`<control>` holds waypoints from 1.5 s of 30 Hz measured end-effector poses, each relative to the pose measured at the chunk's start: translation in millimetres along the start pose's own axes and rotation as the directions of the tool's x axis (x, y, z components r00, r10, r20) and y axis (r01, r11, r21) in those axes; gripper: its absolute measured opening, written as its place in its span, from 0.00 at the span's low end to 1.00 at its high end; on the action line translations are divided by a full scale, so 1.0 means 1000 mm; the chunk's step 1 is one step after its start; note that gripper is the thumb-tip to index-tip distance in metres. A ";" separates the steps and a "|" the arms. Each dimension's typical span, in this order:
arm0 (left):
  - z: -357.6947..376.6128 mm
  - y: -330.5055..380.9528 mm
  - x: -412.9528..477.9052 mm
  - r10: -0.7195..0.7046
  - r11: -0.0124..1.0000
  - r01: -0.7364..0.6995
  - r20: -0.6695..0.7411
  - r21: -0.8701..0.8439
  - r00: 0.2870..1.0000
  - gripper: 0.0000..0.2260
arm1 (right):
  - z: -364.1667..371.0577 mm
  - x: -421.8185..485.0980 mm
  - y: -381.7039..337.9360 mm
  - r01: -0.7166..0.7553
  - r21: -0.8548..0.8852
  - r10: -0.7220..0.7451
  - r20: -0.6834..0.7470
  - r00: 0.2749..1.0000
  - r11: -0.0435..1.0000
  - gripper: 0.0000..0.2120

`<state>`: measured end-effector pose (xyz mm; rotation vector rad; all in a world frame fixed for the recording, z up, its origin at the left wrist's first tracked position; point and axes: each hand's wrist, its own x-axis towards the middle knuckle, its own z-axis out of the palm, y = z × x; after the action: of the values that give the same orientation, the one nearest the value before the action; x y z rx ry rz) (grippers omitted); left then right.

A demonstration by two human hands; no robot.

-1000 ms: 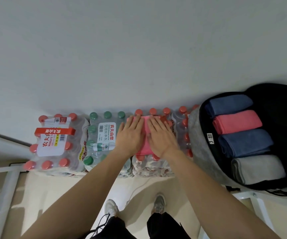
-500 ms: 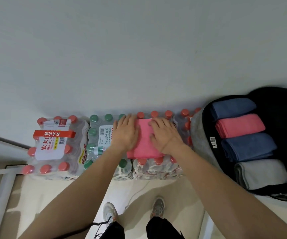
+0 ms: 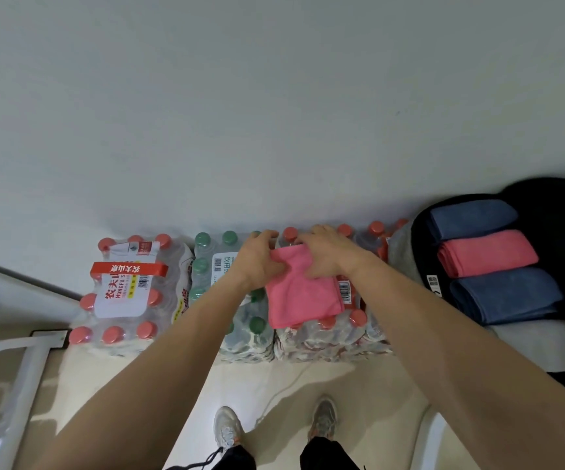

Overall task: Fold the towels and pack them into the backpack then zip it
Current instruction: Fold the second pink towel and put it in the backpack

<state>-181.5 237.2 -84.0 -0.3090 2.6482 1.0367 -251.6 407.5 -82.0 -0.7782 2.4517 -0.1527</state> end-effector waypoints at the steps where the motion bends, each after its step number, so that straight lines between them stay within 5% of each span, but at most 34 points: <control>1: -0.003 0.001 -0.001 -0.026 0.999 0.025 0.038 0.026 0.999 0.19 | 0.001 -0.002 -0.001 -0.013 0.024 0.014 -0.022 1.000 1.000 0.36; 3: -0.010 0.001 -0.003 -0.093 0.994 0.089 0.066 0.058 0.993 0.07 | 0.006 -0.007 -0.003 -0.046 0.066 0.052 -0.089 0.995 0.997 0.39; 6: -0.017 -0.008 -0.012 -0.150 0.988 0.151 0.015 -0.026 0.989 0.02 | 0.021 -0.015 -0.014 -0.041 0.137 0.061 -0.142 0.988 0.990 0.42; 9: -0.024 -0.021 -0.026 -0.132 0.977 0.129 -0.004 -0.170 0.991 0.08 | 0.029 -0.021 -0.032 0.017 0.156 0.014 -0.197 0.980 0.988 0.45; 13: -0.054 -0.030 -0.041 0.019 0.995 -0.014 0.049 -0.100 0.999 0.14 | 0.005 -0.008 -0.067 0.154 0.071 -0.146 -0.109 0.983 0.985 0.48; 19: -0.112 -0.054 -0.068 -0.013 0.978 0.004 -0.040 -0.210 0.999 0.22 | -0.034 0.006 -0.125 0.306 0.284 -0.319 0.001 0.948 0.909 0.18; 21: -0.120 -0.074 -0.078 -0.064 0.968 0.071 0.035 -0.239 0.997 0.28 | -0.037 0.007 -0.134 0.314 0.357 -0.340 0.011 0.940 0.880 0.11; 24: -0.117 -0.106 -0.090 -0.125 0.988 0.141 0.205 -0.064 0.971 0.21 | -0.031 0.010 -0.137 0.256 0.439 -0.286 0.003 0.958 0.862 0.13; 29: -0.115 -0.127 -0.087 -0.249 0.907 0.209 -0.065 -0.366 0.966 0.16 | -0.003 0.018 -0.119 -0.035 0.554 -0.129 0.254 0.959 0.832 0.28; 35: -0.097 -0.126 -0.059 -0.145 0.921 0.138 0.008 -0.363 0.989 0.13 | 0.018 0.025 -0.112 -0.079 0.749 0.023 0.085 0.996 0.658 0.16; 42: -0.092 -0.132 -0.026 0.002 0.999 -0.002 0.003 0.034 1.000 0.15 | 0.020 0.048 -0.097 -0.111 0.738 0.129 0.032 0.991 0.666 0.14; 45: -0.092 -0.129 -0.022 -0.083 0.978 0.114 -0.175 0.177 0.981 0.18 | 0.015 0.053 -0.095 -0.120 0.713 0.138 0.033 0.990 0.691 0.14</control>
<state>-138.8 83.7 -92.8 -0.5007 2.8190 0.7558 -232.3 300.0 -94.6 -0.2423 2.1675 -1.0036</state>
